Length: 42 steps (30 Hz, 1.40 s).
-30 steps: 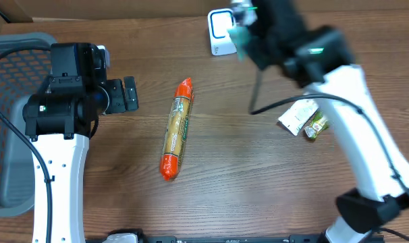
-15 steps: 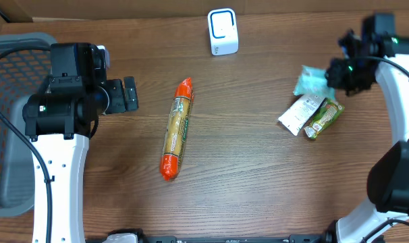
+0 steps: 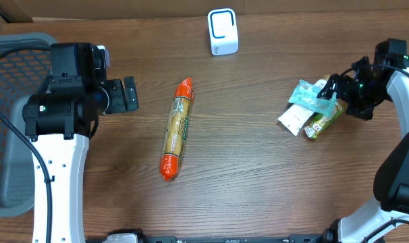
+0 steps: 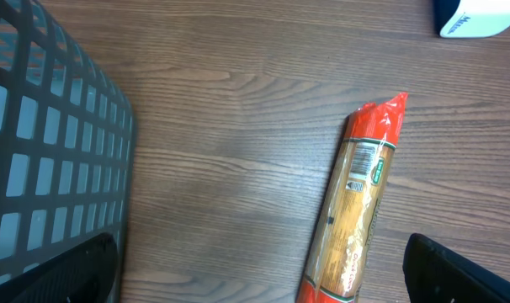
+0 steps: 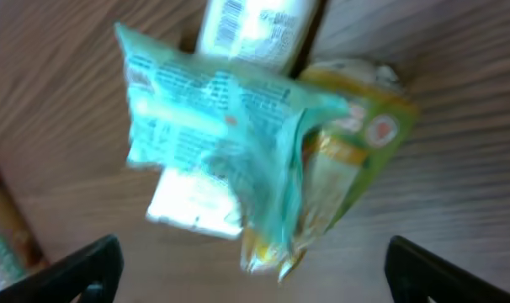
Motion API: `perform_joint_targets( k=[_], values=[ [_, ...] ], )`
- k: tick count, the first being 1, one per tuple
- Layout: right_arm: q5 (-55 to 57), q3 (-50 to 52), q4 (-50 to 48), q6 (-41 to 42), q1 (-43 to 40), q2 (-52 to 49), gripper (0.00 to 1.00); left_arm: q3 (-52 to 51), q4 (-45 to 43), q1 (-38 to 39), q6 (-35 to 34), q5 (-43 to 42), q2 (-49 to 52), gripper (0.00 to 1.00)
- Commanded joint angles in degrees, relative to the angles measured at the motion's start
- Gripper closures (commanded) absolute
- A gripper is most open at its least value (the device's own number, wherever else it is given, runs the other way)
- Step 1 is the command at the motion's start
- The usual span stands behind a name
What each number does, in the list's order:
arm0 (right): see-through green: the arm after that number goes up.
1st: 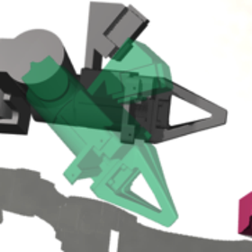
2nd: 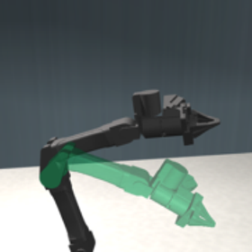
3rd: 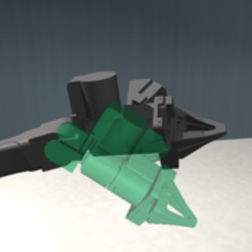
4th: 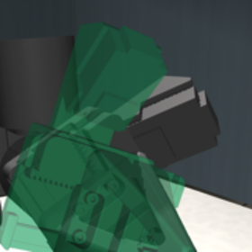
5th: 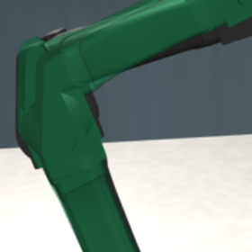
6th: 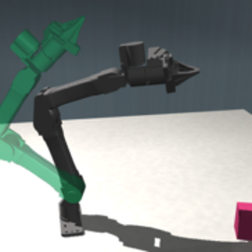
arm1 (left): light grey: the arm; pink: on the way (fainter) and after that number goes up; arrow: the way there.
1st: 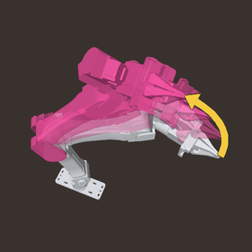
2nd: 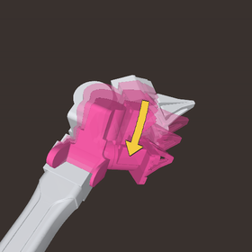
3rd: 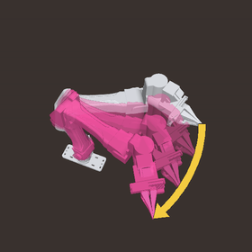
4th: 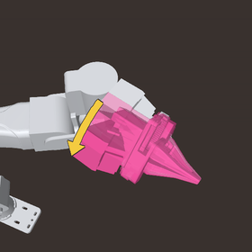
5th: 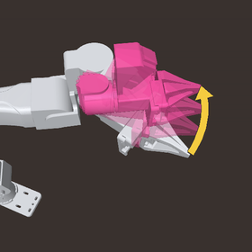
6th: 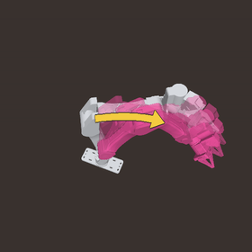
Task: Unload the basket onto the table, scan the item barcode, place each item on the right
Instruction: 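Carry the packet right and drop it onto the item pile, then reach the right gripper to the spaghetti package and grasp it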
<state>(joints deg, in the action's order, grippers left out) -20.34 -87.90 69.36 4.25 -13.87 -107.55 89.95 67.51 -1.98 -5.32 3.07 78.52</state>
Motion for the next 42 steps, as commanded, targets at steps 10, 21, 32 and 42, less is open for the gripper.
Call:
perform_joint_targets(
  k=[10, 21, 32, 42],
  values=[
    [-14.12, -11.50, -5.33, 9.62, 23.19, 1.03, 0.00, 0.94, -0.22, 0.13, 1.51, 0.31, 0.11, 0.01],
    [13.79, -9.44, -20.55, 27.36, 49.55, -3.93, 0.00, 0.94, -0.22, 0.13, 1.51, 0.31, 0.11, 0.00],
    [13.62, -9.44, -26.05, 34.64, 58.77, -16.22, 0.00, 0.94, -0.22, 0.13, 1.51, 0.31, 0.11, 0.00],
    [14.62, -9.46, -29.33, 37.97, 63.63, -21.53, 0.00, 0.94, -0.22, 0.13, 1.51, 0.31, 0.11, 0.01]
  ],
)
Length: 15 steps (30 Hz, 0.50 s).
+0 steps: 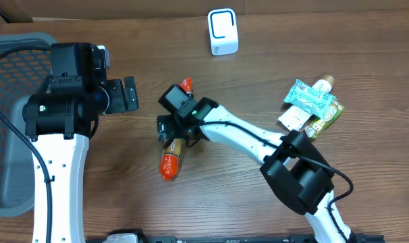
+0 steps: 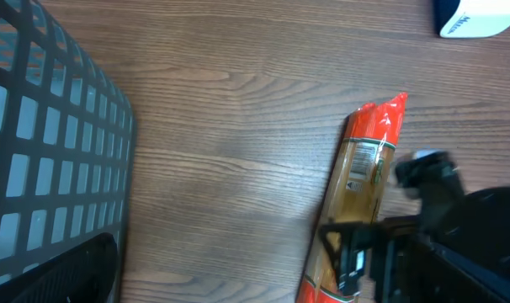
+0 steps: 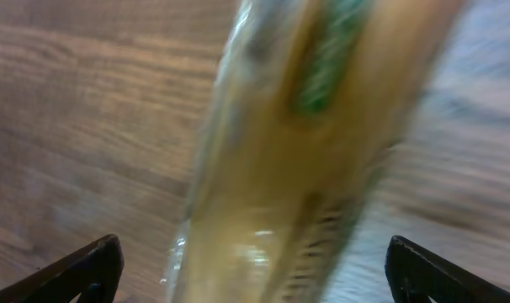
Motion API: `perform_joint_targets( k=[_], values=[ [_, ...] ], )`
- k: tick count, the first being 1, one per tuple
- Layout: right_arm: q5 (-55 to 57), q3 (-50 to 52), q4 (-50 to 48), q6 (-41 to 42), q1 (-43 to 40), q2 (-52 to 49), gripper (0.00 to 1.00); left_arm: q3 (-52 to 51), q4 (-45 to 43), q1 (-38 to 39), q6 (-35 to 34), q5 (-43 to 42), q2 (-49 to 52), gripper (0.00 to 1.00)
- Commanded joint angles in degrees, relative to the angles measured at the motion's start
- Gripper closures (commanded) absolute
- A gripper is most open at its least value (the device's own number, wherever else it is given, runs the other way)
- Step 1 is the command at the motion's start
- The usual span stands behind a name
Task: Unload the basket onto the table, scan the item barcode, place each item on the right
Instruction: 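Reach the right gripper to the spaghetti package and grasp it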
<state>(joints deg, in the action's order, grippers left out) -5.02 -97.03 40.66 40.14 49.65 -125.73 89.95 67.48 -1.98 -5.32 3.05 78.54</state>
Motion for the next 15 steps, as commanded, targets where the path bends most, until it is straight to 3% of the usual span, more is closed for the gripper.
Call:
perform_joint_targets(
  k=[1, 3, 5, 8, 9, 10, 12, 15],
  values=[
    [-1.70, -0.31, -0.57, 2.08, -0.09, -3.69, 0.00, 0.94, -0.20, 0.13, 1.51, 0.33, 0.09, 0.01],
    [-2.75, -0.31, -0.24, 2.10, -0.70, -3.74, 0.00, 0.94, -0.20, 0.13, 1.51, 0.33, 0.09, 0.01],
    [-4.28, -0.33, 0.13, 2.08, -1.20, -3.74, 0.08, 0.94, -0.20, 0.13, 1.51, 0.33, 0.09, 0.01],
    [-8.15, -0.44, 0.70, 1.18, -1.88, -3.65, 0.37, 0.94, -0.20, 0.13, 1.51, 0.33, 0.09, 0.00],
    [-10.01, -0.55, 0.90, -0.37, -2.25, -3.58, 0.53, 0.94, -0.20, 0.13, 1.51, 0.35, 0.09, 0.00],
    [-12.57, -0.59, 0.98, -2.64, -3.02, -3.39, 0.78, 0.94, -0.20, 0.13, 1.51, 0.33, 0.09, 0.00],
    [-15.65, -0.59, 1.38, -5.16, -4.31, -3.10, 0.93, 0.94, -0.20, 0.13, 1.51, 0.33, 0.09, 0.00],
    [-19.89, -0.59, 3.15, -8.24, -6.71, -2.16, 0.96, 0.94, -0.20, 0.13, 1.51, 0.33, 0.09, 0.00]
  ],
)
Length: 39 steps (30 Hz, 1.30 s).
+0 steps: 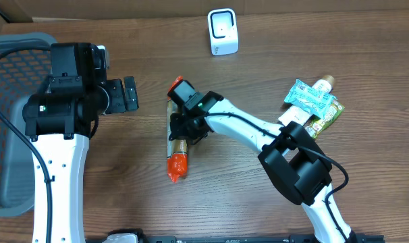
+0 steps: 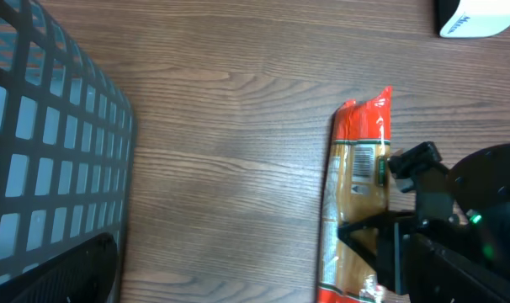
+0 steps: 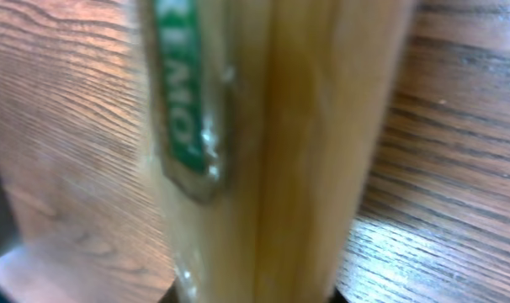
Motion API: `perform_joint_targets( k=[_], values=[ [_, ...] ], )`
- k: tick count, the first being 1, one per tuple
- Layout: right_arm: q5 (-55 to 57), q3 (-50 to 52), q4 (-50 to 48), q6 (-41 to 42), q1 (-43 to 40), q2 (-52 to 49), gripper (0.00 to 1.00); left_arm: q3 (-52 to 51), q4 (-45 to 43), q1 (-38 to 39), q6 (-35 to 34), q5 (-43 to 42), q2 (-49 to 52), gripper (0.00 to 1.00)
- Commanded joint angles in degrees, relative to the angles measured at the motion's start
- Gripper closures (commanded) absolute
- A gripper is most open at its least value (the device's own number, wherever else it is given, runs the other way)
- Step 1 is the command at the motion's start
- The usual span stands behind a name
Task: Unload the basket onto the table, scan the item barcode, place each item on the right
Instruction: 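Reach the right gripper to the spaghetti package and grasp it, then lift the spaghetti package and carry it toward the white scanner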
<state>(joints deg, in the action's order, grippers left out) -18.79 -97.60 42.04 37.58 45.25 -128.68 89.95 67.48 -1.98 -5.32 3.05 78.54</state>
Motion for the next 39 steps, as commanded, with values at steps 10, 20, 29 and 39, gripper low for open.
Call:
perform_joint_targets(
  k=[10, 20, 29, 39],
  values=[
    [-19.58, -0.02, 20.41, -35.41, -9.81, 8.48, 0.96, 0.94, -0.20, 0.13, 1.51, 0.35, 0.09, 0.01],
    [-39.34, 4.59, 24.98, -57.68, -17.22, 8.94, 0.96, 0.94, -0.20, 0.13, 1.51, 0.33, 0.09, 0.01],
    [-53.35, 5.22, 30.58, -68.08, -25.81, 12.46, 0.96, 0.94, -0.20, 0.13, 1.51, 0.33, 0.09, 0.00],
    [-51.08, 2.51, 29.53, -63.36, -33.09, 28.72, 0.96, 0.94, -0.20, 0.13, 1.51, 0.35, 0.09, 0.00]
  ],
)
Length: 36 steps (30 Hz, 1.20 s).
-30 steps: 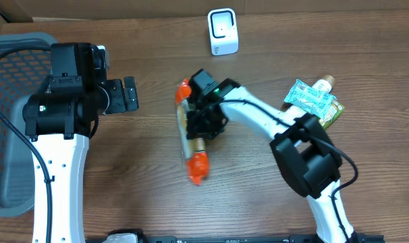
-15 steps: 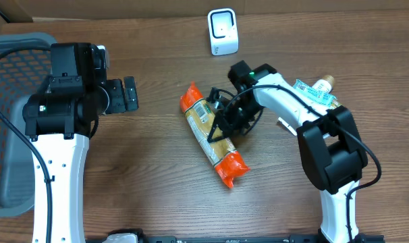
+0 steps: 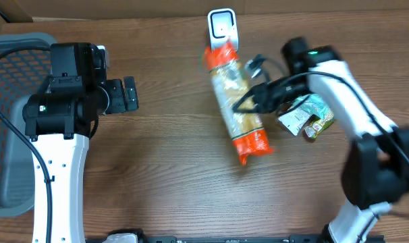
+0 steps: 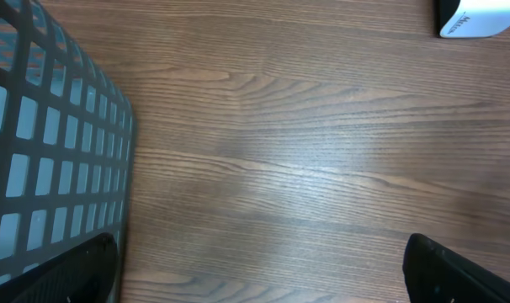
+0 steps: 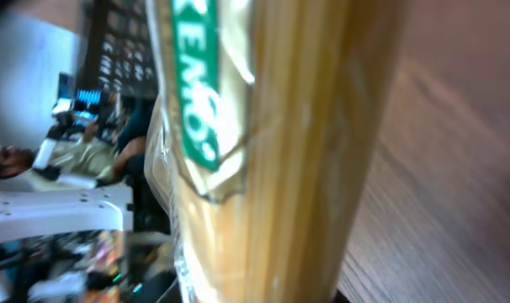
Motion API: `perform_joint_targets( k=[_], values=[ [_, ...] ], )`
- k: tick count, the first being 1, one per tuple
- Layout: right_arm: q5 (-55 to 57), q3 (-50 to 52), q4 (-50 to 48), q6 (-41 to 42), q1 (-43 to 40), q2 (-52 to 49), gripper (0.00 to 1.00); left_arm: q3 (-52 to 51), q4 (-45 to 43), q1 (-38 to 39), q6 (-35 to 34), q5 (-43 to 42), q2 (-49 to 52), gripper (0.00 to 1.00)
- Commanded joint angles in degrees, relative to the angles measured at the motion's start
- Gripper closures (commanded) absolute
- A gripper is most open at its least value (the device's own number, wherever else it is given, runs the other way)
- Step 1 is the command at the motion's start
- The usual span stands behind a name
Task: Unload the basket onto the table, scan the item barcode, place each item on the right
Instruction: 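Lift the spaghetti package and carry it toward the white scanner, then hold the spaghetti package upright in front of the white scanner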
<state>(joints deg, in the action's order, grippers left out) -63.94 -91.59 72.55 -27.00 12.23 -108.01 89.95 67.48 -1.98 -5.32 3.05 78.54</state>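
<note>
A long pack of spaghetti [image 3: 237, 101] with orange ends hangs tilted above the table, its upper end just below the white scanner [image 3: 222, 30] at the back. My right gripper [image 3: 250, 101] is shut on the pack's middle. In the right wrist view the pack [image 5: 272, 160] with its green label [image 5: 196, 93] fills the frame and hides the fingers. No barcode shows in any view. My left gripper [image 3: 130, 94] stays at the left, open and holding nothing. Its fingertips [image 4: 87, 273] frame bare wood, and a corner of the scanner [image 4: 482, 18] shows.
A grey mesh basket [image 3: 9, 115] stands at the left edge, its wall [image 4: 45, 160] close to my left gripper. A small pile of packets and a tube [image 3: 311, 113] lies at the right, beside my right arm.
My right gripper held the spaghetti pack on the table at centre left. Now the pack is off the table, further right and back, its top end at the scanner. It has left the left wrist view.
My right gripper was first open over the pile of packets at the right, with the spaghetti pack lying in the middle of the table. Then it stood open over the pack, then shut on it. Now the pack hangs by the scanner. My left arm stayed still.
</note>
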Motion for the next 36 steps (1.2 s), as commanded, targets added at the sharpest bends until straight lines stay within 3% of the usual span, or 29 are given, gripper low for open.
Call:
perform_joint_targets(
  k=[1, 9, 12, 16, 22, 27, 32, 36],
  values=[
    [-4.66, -3.76, -1.70, 2.60, -0.09, 9.49, 0.96, 0.94, -0.20, 0.13, 1.51, 0.33, 0.09, 0.00],
    [-0.61, -3.82, -5.70, 8.20, 0.57, 15.04, 0.96, 0.94, -0.22, 0.13, 1.51, 0.33, 0.09, 0.01],
    [5.97, -4.20, -8.52, 13.90, 1.42, 15.10, 0.96, 0.94, -0.20, 0.13, 1.51, 0.33, 0.09, 0.01],
    [28.13, -9.29, -12.57, 24.15, 6.58, 15.04, 0.97, 0.94, -0.20, 0.13, 1.51, 0.33, 0.09, 0.00],
    [61.26, -20.11, -14.91, 26.16, 15.13, 13.64, 0.97, 0.94, -0.20, 0.13, 1.51, 0.33, 0.09, 0.00],
    [90.05, -19.85, -21.51, 20.63, 20.59, 10.14, 0.96, 0.94, -0.20, 0.13, 1.51, 0.33, 0.09, 0.01],
    [103.84, -19.85, -29.64, 15.56, 21.44, 1.22, 0.96, 0.94, -0.20, 0.13, 1.51, 0.33, 0.09, 0.00],
    [108.83, -19.85, -37.57, 1.38, 20.65, -6.12, 0.96, 0.94, -0.20, 0.13, 1.51, 0.33, 0.09, 0.00]
  ],
)
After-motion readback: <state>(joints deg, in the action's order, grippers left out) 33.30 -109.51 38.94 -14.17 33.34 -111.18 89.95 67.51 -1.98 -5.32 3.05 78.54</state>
